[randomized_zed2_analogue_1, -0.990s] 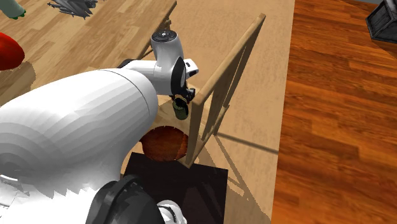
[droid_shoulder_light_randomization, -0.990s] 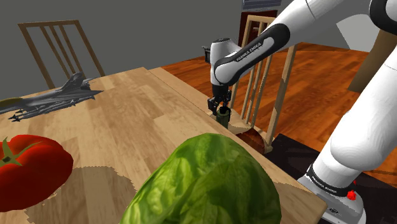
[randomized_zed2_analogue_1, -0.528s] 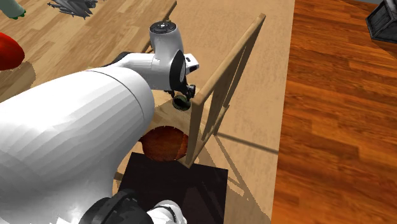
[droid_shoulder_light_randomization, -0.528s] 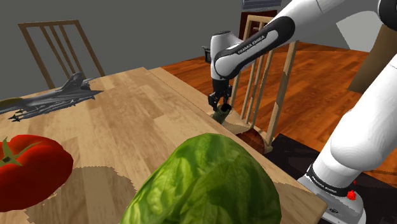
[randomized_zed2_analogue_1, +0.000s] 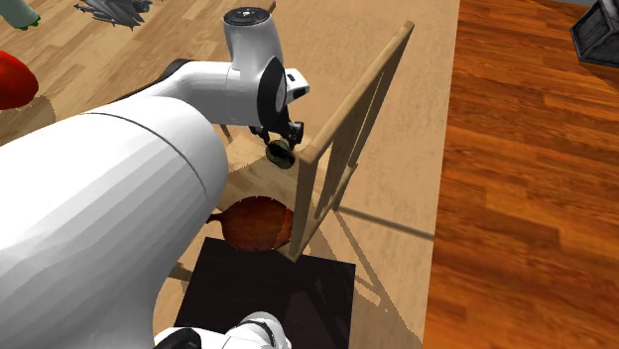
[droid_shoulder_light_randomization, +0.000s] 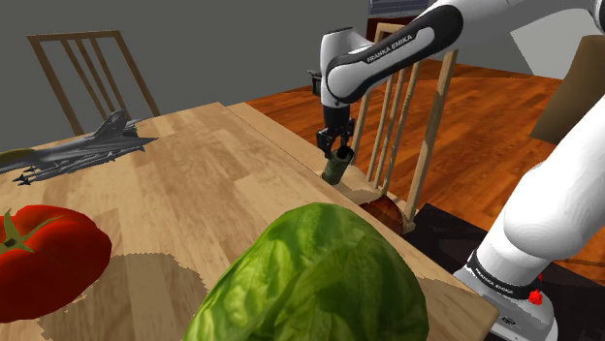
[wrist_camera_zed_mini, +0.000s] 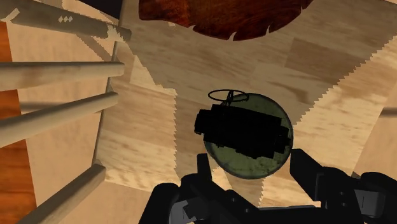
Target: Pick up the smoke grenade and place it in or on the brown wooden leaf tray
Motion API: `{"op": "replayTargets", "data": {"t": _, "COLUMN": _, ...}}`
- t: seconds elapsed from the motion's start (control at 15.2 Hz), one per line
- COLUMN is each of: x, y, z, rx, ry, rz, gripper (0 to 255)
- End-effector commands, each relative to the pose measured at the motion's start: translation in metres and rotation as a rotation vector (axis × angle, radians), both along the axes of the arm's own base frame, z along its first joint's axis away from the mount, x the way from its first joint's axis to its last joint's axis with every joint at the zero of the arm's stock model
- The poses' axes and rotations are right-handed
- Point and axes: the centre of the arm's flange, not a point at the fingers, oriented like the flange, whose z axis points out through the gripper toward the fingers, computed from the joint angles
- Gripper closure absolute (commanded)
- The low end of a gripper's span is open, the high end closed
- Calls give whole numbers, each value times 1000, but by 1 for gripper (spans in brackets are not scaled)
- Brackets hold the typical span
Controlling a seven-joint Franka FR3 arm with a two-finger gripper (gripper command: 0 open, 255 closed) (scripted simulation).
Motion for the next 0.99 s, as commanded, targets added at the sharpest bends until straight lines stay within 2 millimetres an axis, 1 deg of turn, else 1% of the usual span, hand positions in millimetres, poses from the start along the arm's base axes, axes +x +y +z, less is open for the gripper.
{"op": "replayTargets", "data": {"t": 0.0, "x": 0, "y": 0, "z": 11, "rx": 0, "ry": 0, "rz": 0, "gripper": 255}}
{"op": "replayTargets", "data": {"t": 0.26, "x": 0, "y": 0, "z": 32, "rx": 0, "ry": 0, "rz": 0, "gripper": 255}}
{"op": "replayTargets", "data": {"t": 0.33, "x": 0, "y": 0, "z": 34, "rx": 0, "ry": 0, "rz": 0, "gripper": 255}}
{"op": "replayTargets", "data": {"t": 0.92, "x": -113, "y": 14, "z": 65, "rx": 0, "ry": 0, "rz": 0, "gripper": 255}}
